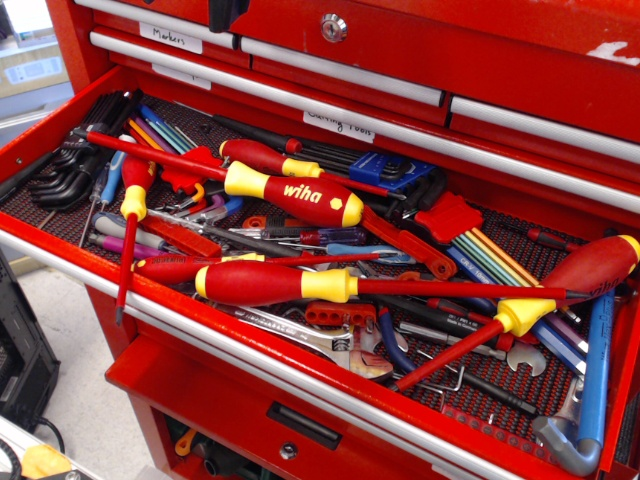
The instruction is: Pick up red srewdriver
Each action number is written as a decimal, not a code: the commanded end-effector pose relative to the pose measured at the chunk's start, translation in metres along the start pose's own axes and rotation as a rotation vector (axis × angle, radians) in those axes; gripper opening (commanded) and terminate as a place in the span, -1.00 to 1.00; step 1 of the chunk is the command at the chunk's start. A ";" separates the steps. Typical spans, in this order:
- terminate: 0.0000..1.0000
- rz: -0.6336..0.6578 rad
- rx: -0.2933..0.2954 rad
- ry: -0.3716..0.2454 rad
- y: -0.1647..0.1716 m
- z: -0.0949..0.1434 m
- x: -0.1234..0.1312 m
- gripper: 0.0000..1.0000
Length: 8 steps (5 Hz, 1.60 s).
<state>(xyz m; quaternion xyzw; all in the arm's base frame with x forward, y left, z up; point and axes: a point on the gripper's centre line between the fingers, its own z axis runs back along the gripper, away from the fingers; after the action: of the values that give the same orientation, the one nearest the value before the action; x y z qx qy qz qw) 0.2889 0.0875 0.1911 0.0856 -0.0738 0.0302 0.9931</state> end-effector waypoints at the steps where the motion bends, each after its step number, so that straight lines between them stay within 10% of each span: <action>1: -1.00 0.000 0.000 0.000 0.000 0.000 0.000 1.00; 4: -1.00 -0.489 -0.191 0.064 -0.084 -0.009 -0.031 1.00; 6: -1.00 -0.734 -0.160 -0.089 -0.124 -0.049 -0.043 1.00; 8: -1.00 -0.804 -0.164 -0.118 -0.129 -0.080 -0.036 1.00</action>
<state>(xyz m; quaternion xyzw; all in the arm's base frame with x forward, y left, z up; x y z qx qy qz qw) 0.2722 -0.0310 0.0733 0.0170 -0.0827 -0.3619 0.9284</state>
